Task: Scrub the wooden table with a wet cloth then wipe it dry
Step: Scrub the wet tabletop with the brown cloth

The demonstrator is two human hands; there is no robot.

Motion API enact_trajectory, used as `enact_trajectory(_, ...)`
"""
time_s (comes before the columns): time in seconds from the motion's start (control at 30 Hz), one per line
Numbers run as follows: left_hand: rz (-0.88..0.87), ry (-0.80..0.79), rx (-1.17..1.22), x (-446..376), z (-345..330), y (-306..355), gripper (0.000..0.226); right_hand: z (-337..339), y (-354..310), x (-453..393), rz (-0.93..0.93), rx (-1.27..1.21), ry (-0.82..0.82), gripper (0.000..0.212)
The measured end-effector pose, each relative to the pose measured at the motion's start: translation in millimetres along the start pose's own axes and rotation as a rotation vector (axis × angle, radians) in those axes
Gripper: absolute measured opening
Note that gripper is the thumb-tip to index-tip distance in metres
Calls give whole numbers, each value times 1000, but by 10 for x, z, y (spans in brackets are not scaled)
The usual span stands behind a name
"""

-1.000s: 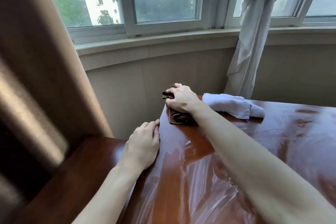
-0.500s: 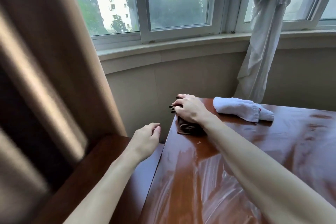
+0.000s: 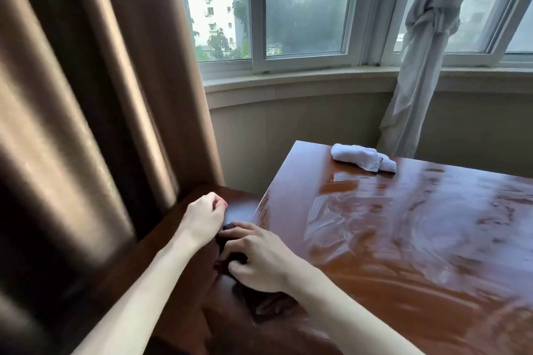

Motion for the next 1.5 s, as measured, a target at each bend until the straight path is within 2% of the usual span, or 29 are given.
enact_trajectory(0.07,3,26,52,321,74,-141,23,-90,-181,227,55,-95,-123,34)
enact_trajectory(0.13,-1,51,78,619,98,-318,20,53,-84,196,31,-108,-133,37)
enact_trajectory(0.27,52,72,102,1062,95,-726,18,500,411,-232,-270,97,182,32)
enact_trajectory(0.33,77,90,111,1183,93,-840,18,308,314,-207,-354,220,268,23)
enact_trajectory(0.4,97,99,123,1194,80,-863,19,-56,-147,-28,-184,212,244,18)
enact_trajectory(0.47,109,106,155,1175,48,-828,21,-427,-534,238,16,73,33,21)
enact_trajectory(0.5,117,111,168,1175,38,-806,22,-460,-542,264,40,40,-59,24)
enact_trajectory(0.53,122,119,175,1193,40,-784,22,-355,-451,197,41,23,-65,27)
enact_trajectory(0.67,94,135,203,1298,56,-750,20,270,175,-139,-317,117,259,26)
enact_trajectory(0.7,90,139,205,1302,63,-747,20,199,111,-130,-317,204,271,25)
enact_trajectory(0.73,87,142,207,1284,69,-734,21,56,-40,-89,-240,236,215,24)
enact_trajectory(0.8,76,142,219,1209,66,-670,21,-267,-357,156,-4,94,18,25)
enact_trajectory(0.83,67,139,226,1165,52,-621,21,-288,-405,258,51,33,-80,29)
enact_trajectory(0.87,55,137,229,1127,34,-564,20,-182,-332,254,54,12,-106,32)
enact_trajectory(0.9,42,132,226,1094,7,-501,20,19,-157,178,-9,14,-52,33)
enact_trajectory(0.97,4,111,208,1063,-58,-354,21,473,278,29,-247,74,170,32)
enact_trajectory(1.03,-22,103,193,1024,-111,-233,22,544,447,3,-393,204,288,37)
enact_trajectory(1.1,-51,98,188,909,-169,-88,23,313,311,104,-359,276,242,53)
enact_trajectory(1.2,-84,43,208,631,-303,189,26,232,252,369,-328,217,243,71)
enact_trajectory(1.33,-148,-56,161,248,-537,566,32,701,623,193,-410,194,297,61)
enact_trajectory(1.5,-297,-68,-39,-179,-899,864,45,1372,1559,-280,-591,235,369,50)
Point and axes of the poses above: each hand's wrist, its own x-axis away from the middle knuckle, its own z-axis out of the back of the hand, y = z × x, the point moved 10 cm from there along -x, towards the middle knuckle, and after that the axes turned 12 degrees about -x, right-handed, at the moved point
